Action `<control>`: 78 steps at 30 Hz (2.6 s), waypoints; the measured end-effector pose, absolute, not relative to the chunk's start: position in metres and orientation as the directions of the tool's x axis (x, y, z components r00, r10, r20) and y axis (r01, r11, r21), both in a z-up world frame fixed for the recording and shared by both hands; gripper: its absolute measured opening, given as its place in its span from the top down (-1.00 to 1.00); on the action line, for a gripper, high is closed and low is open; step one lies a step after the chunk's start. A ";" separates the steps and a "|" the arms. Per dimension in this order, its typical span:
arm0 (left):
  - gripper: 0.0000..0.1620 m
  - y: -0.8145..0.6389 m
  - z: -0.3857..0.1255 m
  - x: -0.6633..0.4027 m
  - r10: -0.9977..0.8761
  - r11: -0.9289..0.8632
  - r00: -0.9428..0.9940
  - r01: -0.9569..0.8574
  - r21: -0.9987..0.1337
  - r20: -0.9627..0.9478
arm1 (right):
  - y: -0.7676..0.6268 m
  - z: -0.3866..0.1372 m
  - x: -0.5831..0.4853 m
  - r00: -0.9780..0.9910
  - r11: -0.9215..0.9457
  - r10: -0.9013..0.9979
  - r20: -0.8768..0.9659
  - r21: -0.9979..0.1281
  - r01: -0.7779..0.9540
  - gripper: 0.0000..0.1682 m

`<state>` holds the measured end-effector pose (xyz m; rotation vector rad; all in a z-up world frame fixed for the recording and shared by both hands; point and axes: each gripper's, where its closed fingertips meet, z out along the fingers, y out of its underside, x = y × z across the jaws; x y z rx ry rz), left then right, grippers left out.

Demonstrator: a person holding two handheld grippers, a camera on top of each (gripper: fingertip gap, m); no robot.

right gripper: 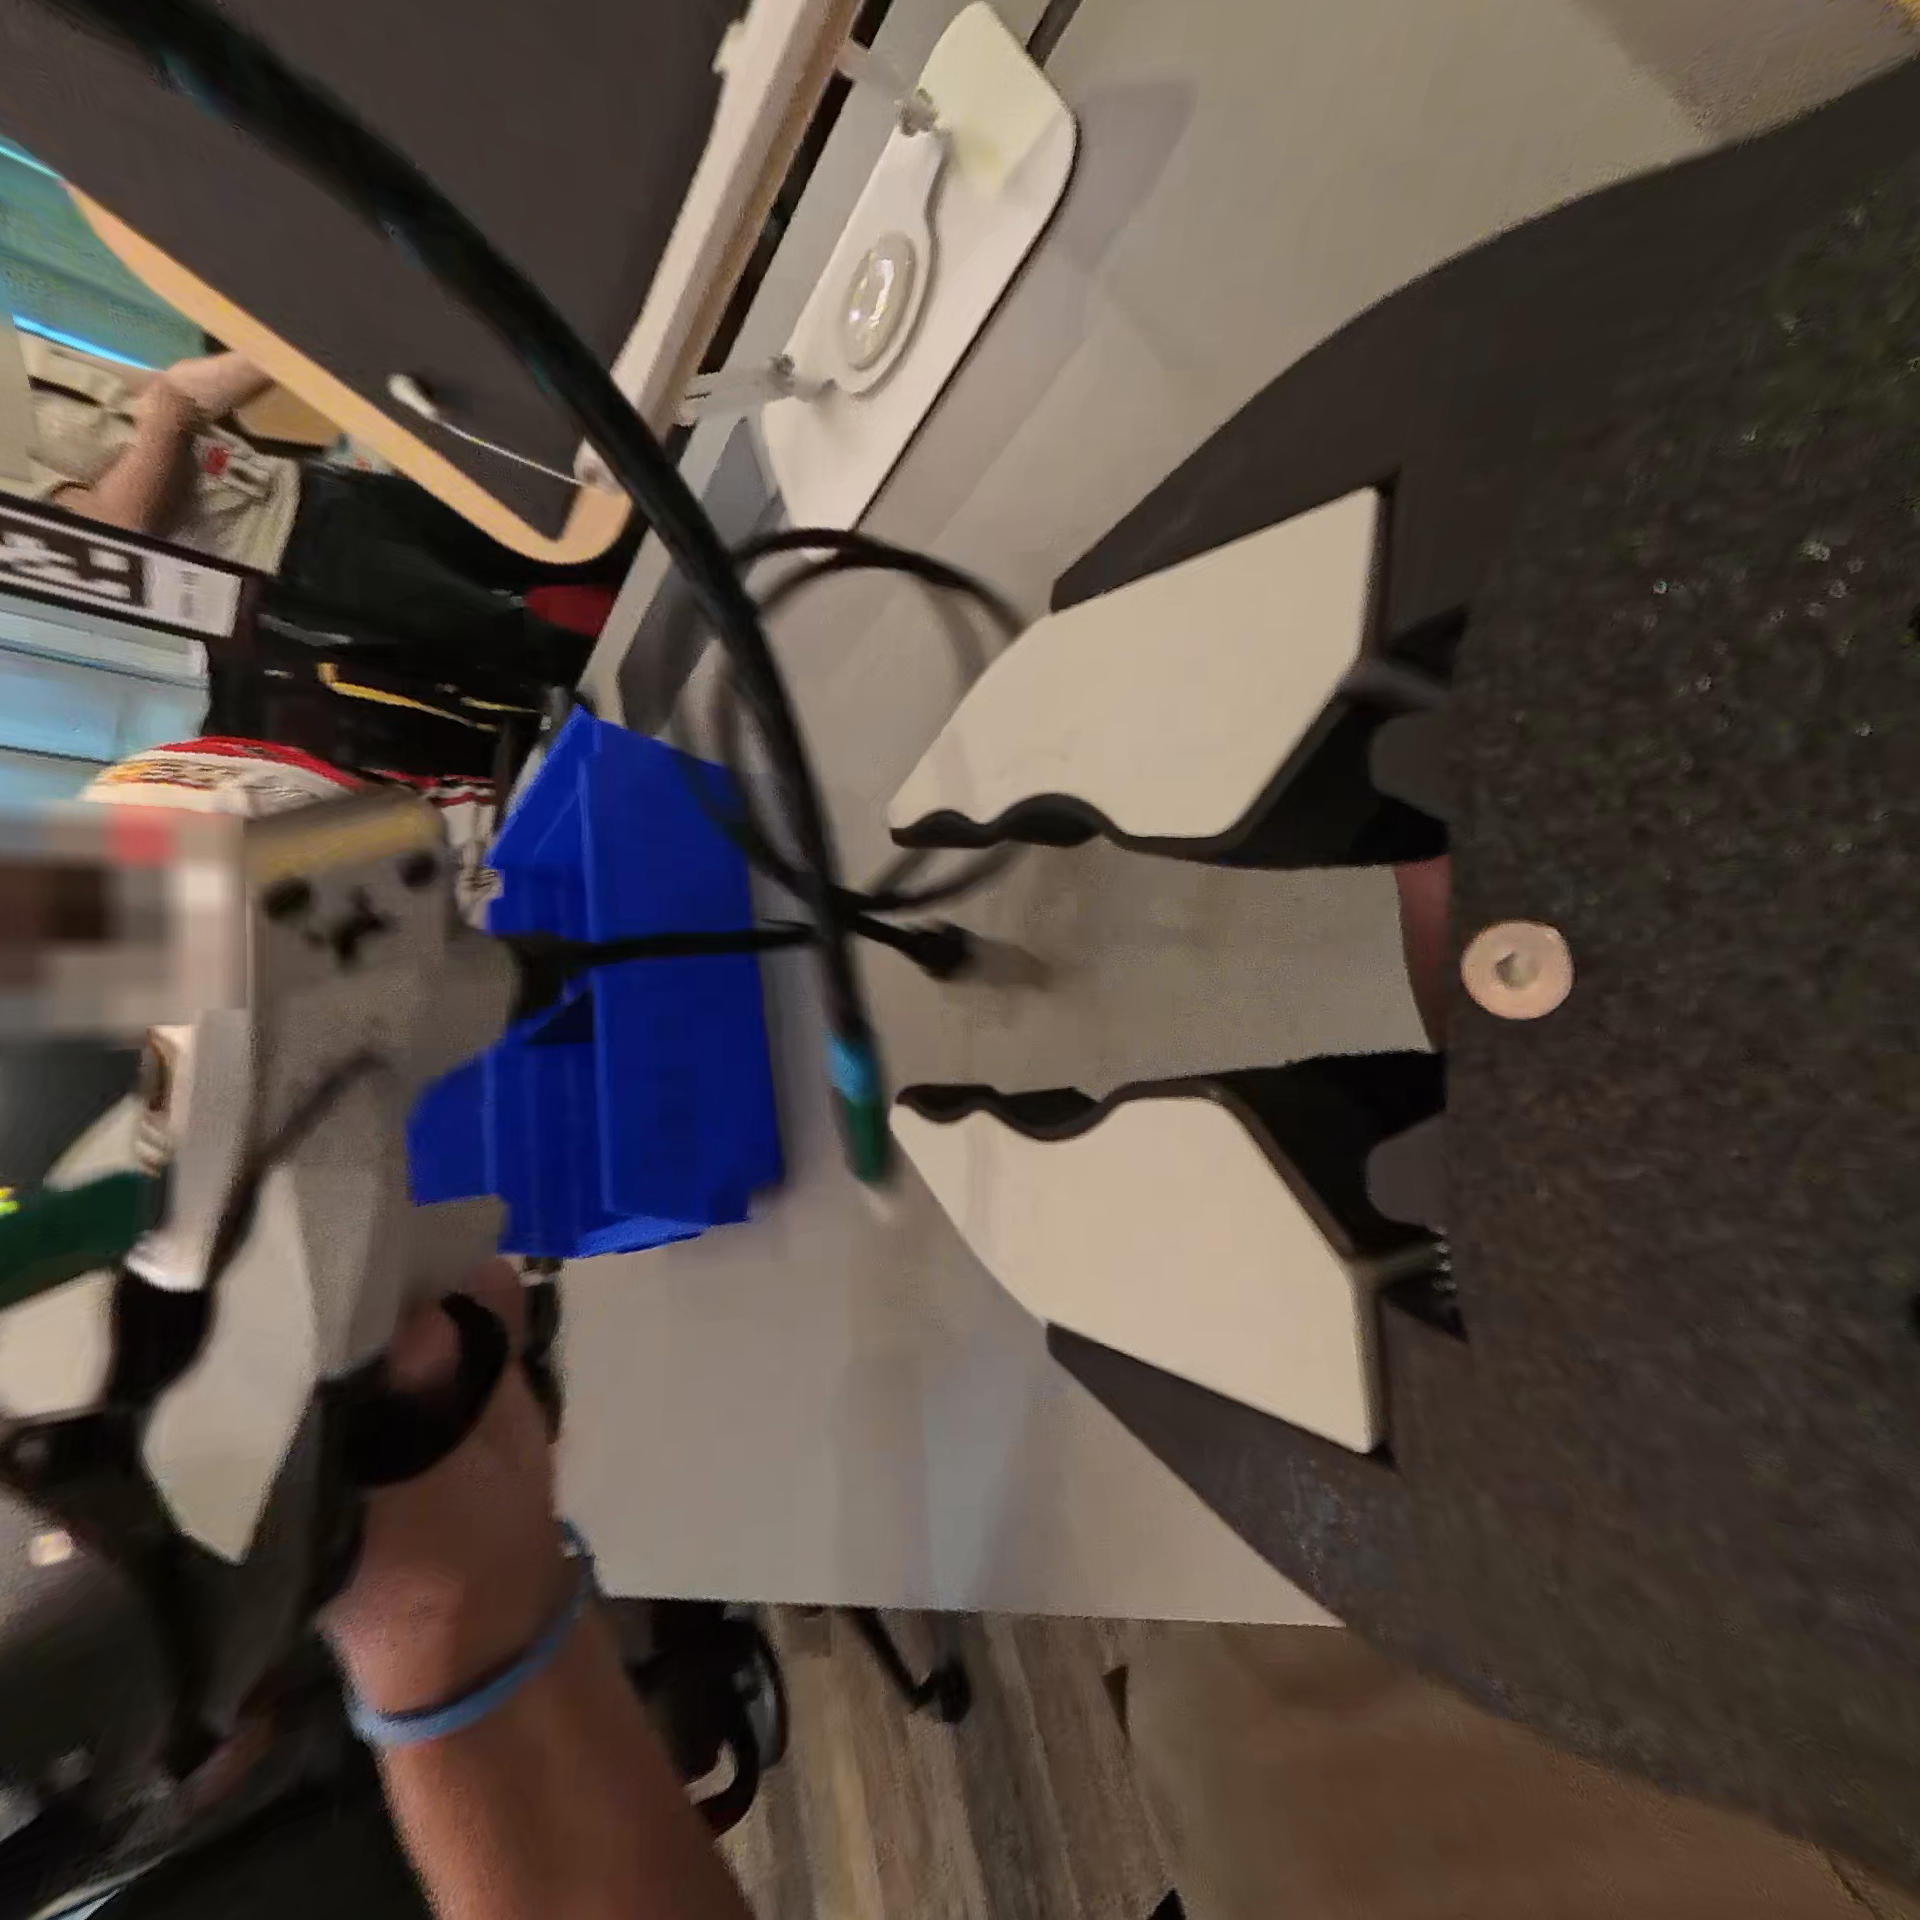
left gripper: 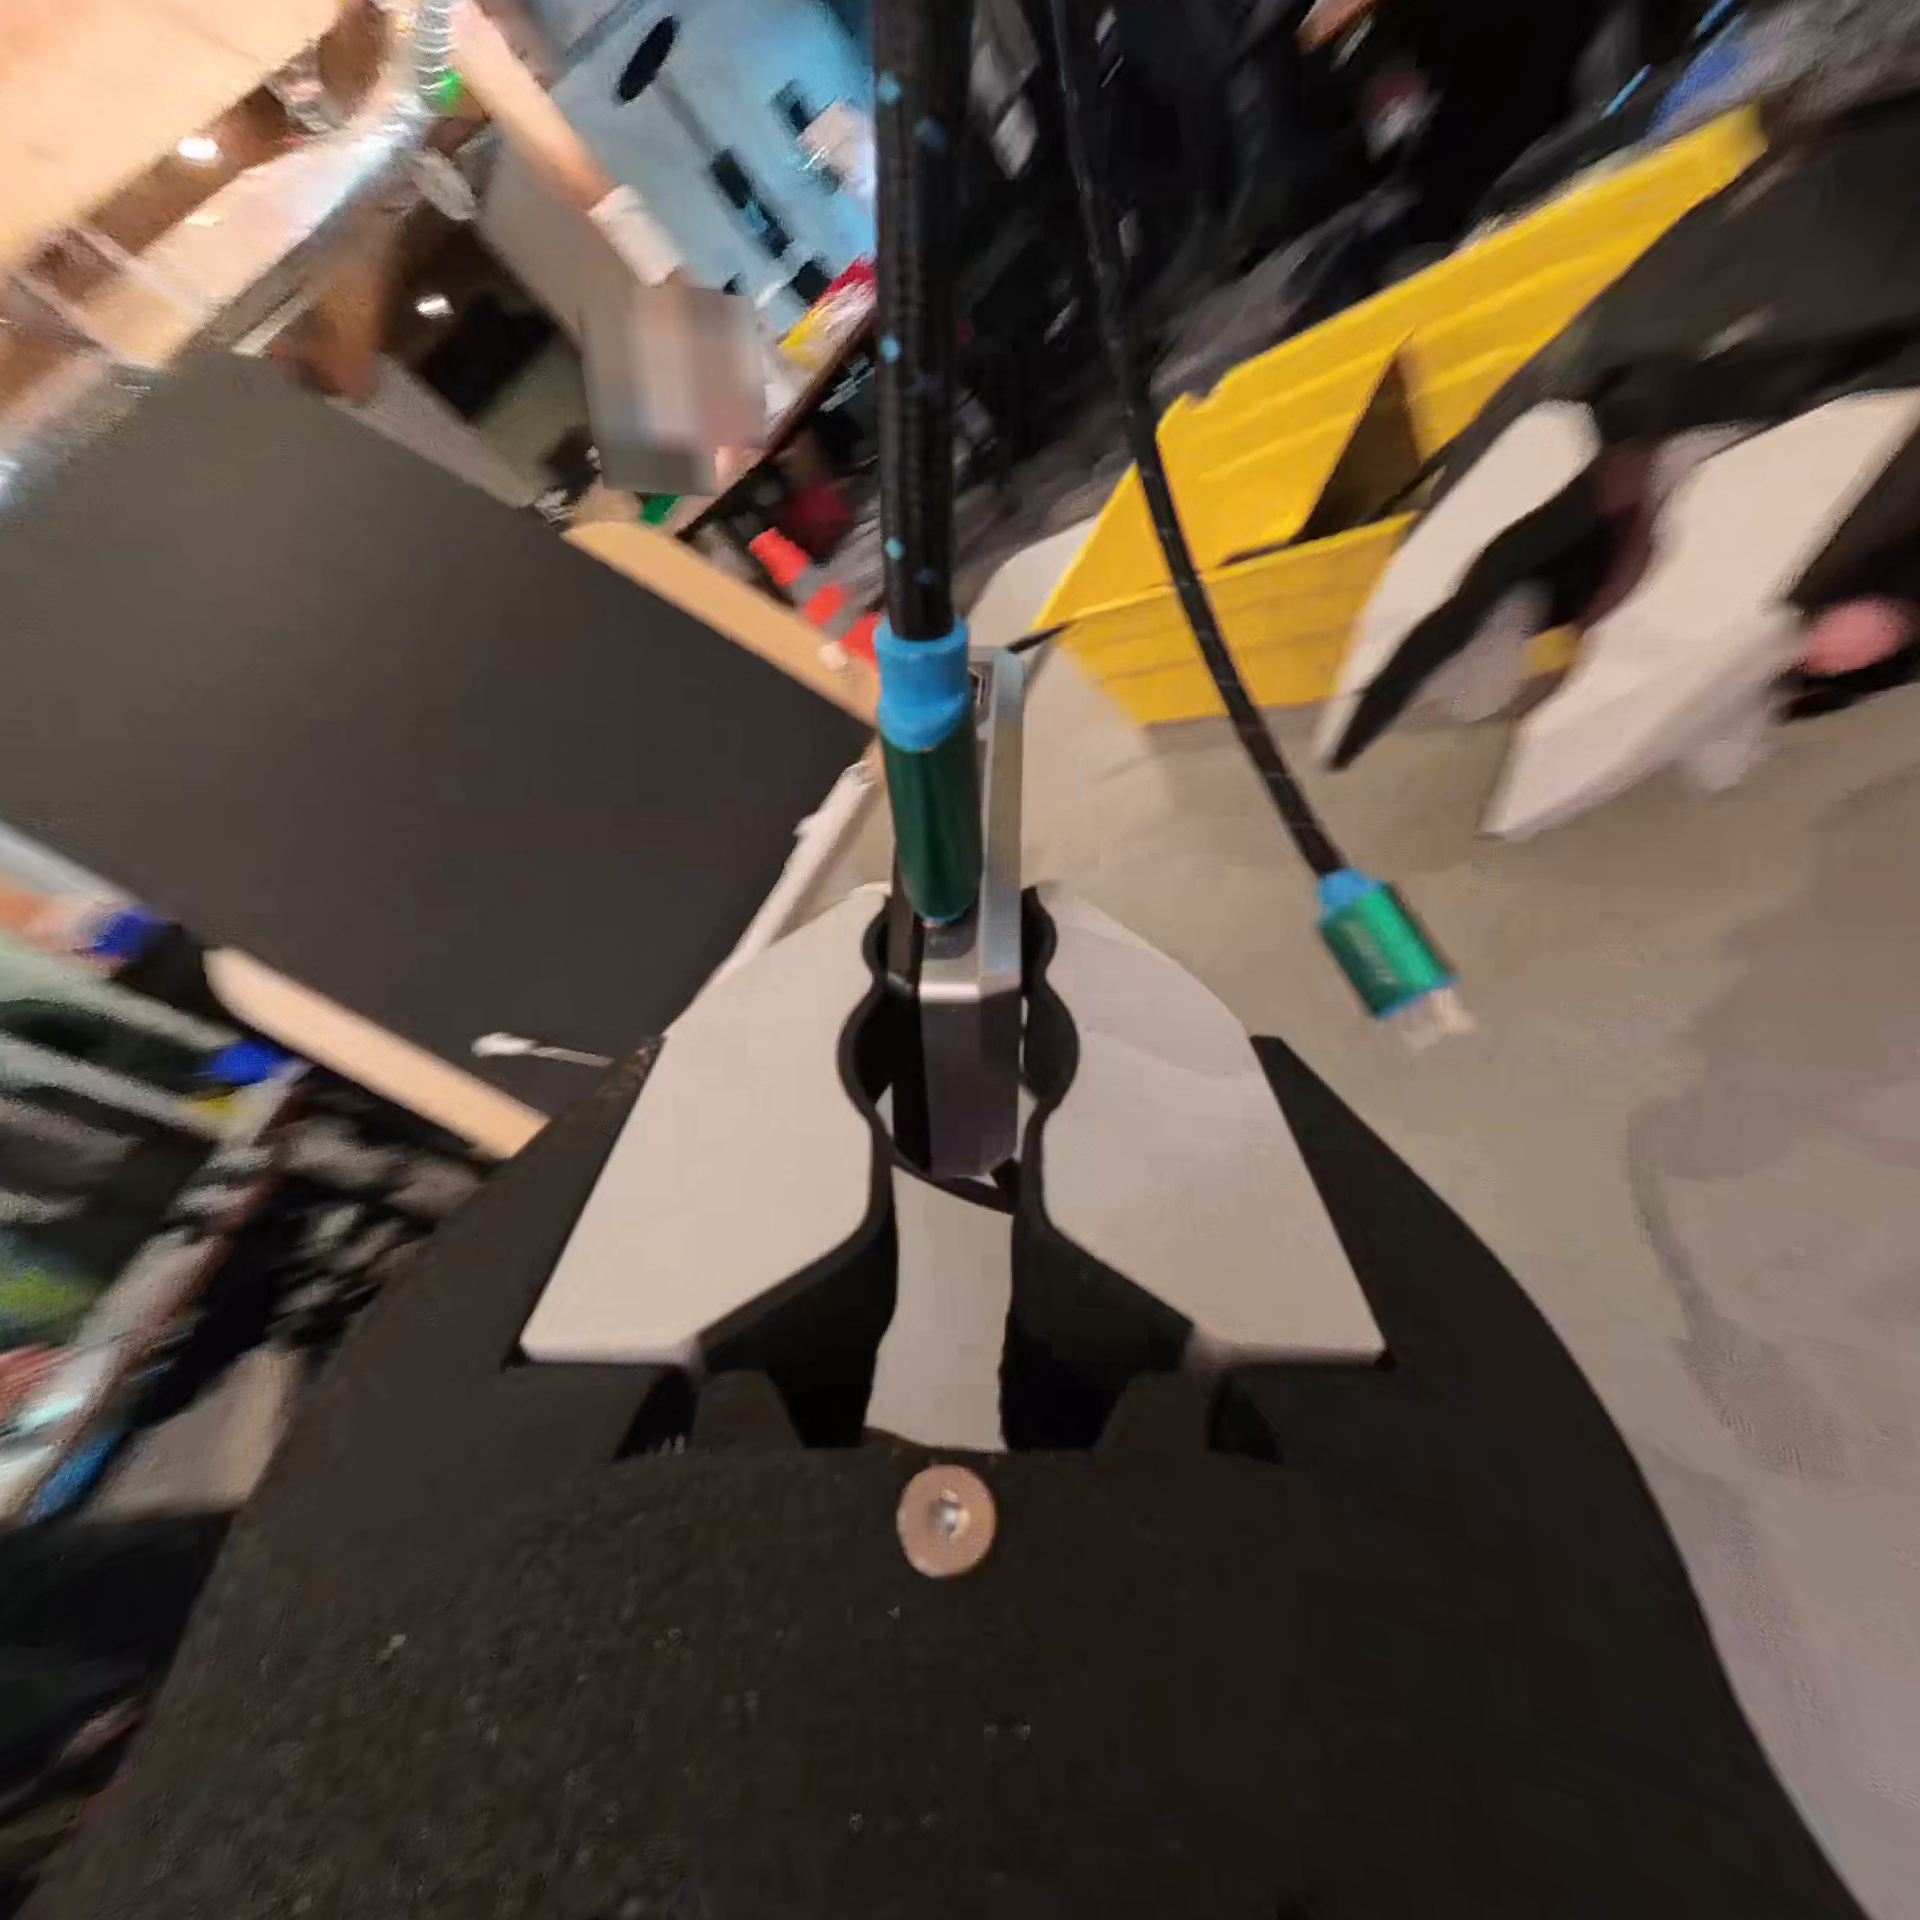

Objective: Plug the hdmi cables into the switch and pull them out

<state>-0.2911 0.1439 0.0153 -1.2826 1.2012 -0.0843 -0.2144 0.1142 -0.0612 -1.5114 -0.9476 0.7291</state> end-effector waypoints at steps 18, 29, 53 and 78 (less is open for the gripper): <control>0.74 0.118 -0.107 -0.225 -0.528 0.279 0.379 -0.768 -0.577 -0.760 | 0.087 -0.076 -0.227 0.619 -0.313 0.725 -0.301 -0.945 -0.092 0.69; 0.72 0.117 -0.125 -0.224 -0.495 0.363 0.272 -0.798 -0.481 -0.825 | 0.082 -0.104 -0.223 0.606 -0.405 0.753 -0.257 -0.906 0.120 0.75; 0.73 0.145 -0.141 -0.286 -0.507 0.141 0.399 -0.836 -0.530 -0.764 | 0.054 0.042 -0.082 0.555 -0.053 0.806 0.205 -0.909 0.413 0.75; 0.73 0.136 -0.153 -0.273 -0.523 0.175 0.314 -0.870 -0.460 -0.793 | 0.156 -0.127 0.045 0.867 -0.848 0.323 -0.379 -0.523 0.087 0.24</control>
